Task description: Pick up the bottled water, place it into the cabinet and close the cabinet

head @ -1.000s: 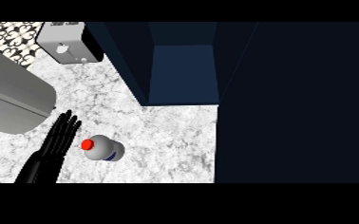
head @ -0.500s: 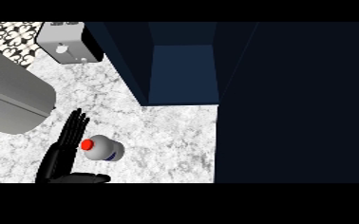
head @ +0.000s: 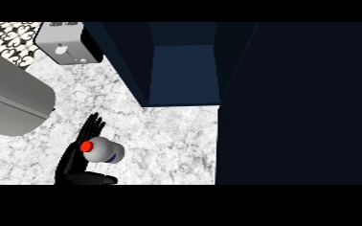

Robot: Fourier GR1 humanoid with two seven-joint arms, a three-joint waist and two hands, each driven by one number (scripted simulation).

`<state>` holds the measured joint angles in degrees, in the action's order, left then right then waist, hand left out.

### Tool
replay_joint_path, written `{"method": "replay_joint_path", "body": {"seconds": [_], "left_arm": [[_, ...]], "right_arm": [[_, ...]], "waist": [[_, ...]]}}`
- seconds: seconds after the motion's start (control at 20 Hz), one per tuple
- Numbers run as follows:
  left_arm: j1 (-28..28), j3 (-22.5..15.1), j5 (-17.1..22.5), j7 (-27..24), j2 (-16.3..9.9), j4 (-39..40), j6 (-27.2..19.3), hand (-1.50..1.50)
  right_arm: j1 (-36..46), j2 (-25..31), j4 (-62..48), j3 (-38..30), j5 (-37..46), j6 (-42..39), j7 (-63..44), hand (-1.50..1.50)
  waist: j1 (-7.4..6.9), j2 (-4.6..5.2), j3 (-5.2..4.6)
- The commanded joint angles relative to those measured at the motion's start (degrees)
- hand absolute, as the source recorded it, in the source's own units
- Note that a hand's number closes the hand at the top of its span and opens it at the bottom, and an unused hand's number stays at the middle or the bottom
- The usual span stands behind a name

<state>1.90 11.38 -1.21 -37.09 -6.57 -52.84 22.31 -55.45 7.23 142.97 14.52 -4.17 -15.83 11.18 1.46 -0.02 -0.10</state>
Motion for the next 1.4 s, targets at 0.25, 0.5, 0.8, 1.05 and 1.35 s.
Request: {"method": "replay_joint_path", "body": {"seconds": [0.25, 0.5, 0.8, 1.05, 1.35], "left_arm": [[3.1, -0.91, -1.35, -11.25, 3.4, 13.15, 0.19, -1.5], [9.88, 3.16, 2.22, -12.56, 1.37, 22.18, 1.89, 1.5], [9.24, 1.38, 2.34, -14.55, 2.92, 23.72, 3.9, 1.5], [12.25, 4.88, 8.72, -14.15, 6.38, 24.62, -5.54, 1.5], [8.76, -0.2, 10.51, -17.74, 6.42, 20.55, -7.16, 1.5]], "right_arm": [[-4.67, 0.52, 4.89, -2.53, -4.38, -1.09, 1.42, -1.5], [-2.29, 0.66, 3.92, -2.74, -4.84, -1.04, -0.03, -1.5], [-4.34, 0.69, 7.3, -1.54, -4.11, -0.88, -0.87, -1.5], [-4.78, -0.54, 7.42, 2.07, -0.87, 0.21, -1.35, -1.5], [-3.81, -0.39, 4.85, 2.78, 0.85, 0.33, -0.17, -1.5]], "waist": [[-0.44, -0.06, 0.05], [-0.44, 0.14, 0.0], [-0.34, 0.17, -0.03], [0.02, 0.28, -0.13], [-0.66, -0.11, 0.04]]}}
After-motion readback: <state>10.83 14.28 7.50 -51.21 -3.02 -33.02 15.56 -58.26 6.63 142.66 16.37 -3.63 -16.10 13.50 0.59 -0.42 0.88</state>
